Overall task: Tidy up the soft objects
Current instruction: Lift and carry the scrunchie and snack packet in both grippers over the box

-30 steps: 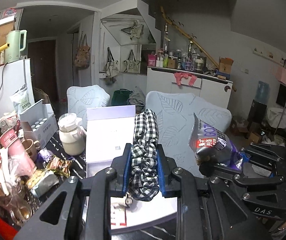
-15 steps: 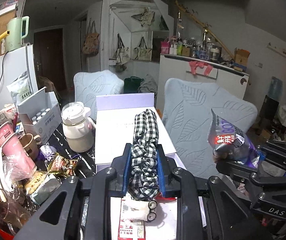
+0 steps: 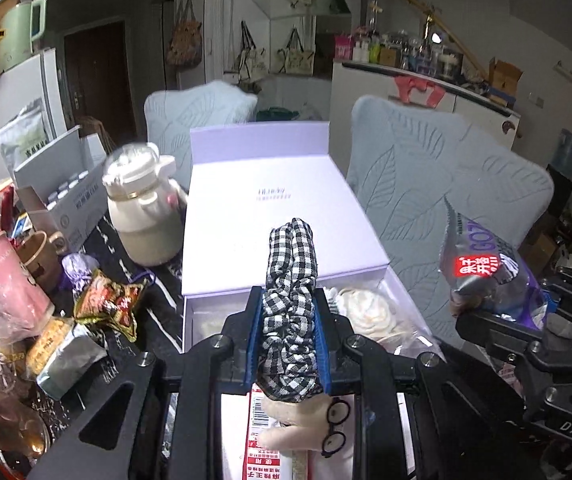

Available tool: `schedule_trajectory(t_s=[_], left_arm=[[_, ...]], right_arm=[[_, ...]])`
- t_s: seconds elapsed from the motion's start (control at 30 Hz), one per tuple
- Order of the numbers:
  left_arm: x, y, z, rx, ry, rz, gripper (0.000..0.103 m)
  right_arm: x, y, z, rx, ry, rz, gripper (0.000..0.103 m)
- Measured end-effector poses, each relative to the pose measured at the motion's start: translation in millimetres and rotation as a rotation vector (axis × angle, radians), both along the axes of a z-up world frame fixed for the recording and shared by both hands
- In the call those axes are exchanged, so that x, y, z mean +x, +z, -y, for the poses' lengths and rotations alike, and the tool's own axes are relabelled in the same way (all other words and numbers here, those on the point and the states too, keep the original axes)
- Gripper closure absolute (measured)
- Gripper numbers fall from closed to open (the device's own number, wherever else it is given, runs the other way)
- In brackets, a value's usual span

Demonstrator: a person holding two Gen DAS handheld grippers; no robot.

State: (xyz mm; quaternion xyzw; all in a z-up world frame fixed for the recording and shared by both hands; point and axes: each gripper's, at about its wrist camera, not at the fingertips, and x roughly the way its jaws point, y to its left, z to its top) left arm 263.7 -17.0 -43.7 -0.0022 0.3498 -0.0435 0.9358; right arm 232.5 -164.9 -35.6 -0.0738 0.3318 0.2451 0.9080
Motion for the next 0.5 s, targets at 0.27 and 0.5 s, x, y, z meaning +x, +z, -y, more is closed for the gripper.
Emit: schedule_trajectory(t_s=[0.27, 0.5], left_arm=[[18.5, -34.2, -0.4, -0.003, 0.004, -0.098, 0.081], [32.3, -59.2, 1.7, 0.013, 0.01, -0.166, 0.08]], right_arm=[[20.9, -25.5, -1.2, -0.006, -0.011, -0.06, 0.069], [38.3, -43.5, -3.4, -0.006, -0.019, -0.1, 0.069]])
